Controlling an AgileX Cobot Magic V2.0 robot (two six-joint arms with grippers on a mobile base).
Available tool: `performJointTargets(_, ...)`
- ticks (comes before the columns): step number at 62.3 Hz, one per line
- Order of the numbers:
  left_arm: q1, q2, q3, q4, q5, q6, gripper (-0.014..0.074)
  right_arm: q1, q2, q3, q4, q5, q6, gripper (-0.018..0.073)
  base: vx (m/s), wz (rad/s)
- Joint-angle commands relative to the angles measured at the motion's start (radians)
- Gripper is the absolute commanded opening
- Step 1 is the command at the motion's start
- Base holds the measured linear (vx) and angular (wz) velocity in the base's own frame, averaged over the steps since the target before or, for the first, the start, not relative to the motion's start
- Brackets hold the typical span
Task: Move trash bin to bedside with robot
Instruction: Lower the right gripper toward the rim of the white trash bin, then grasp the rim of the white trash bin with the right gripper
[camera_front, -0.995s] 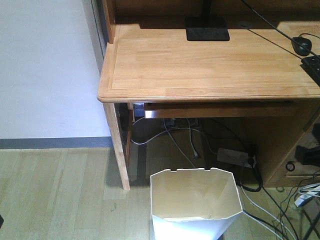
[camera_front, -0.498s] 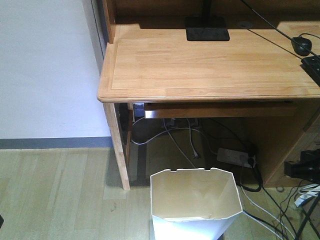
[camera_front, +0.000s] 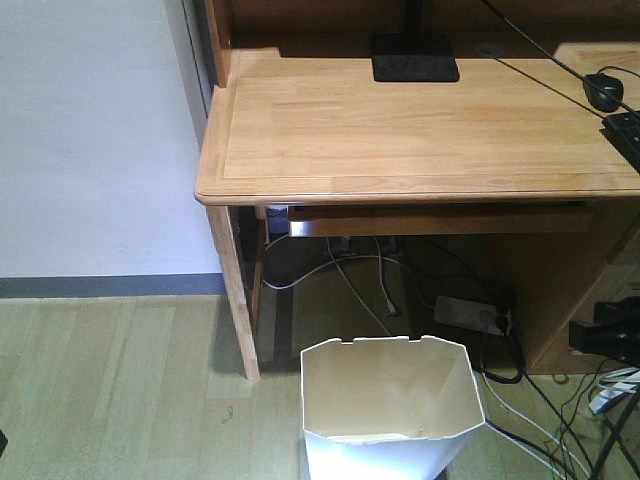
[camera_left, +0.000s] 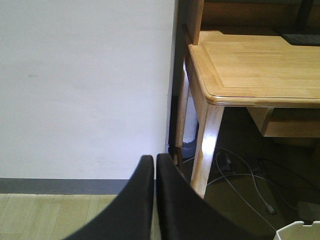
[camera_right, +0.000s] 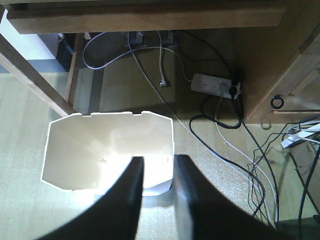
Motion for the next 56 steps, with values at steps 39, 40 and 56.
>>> performJointTargets(39, 0.0, 0.006, 0.003, -0.002, -0.071, -0.004, -0.0006, -0.007, 0.057, -0.089, 0.073, -0.04, 0.022, 0.0574, 0.0, 0.0)
performJointTargets(40, 0.0, 0.006, 0.003, -0.002, -0.071, -0.004, -0.0006, -0.007, 0.067, -0.097, 0.073, -0.036, 0.022, 0.0574, 0.0, 0.0)
performJointTargets(56, 0.0, 0.006, 0.003, -0.002, -0.071, -0.004, -0.0006, -0.007, 0.306, -0.25, 0.073, 0.036, 0.005, 0.0574, 0.0, 0.0)
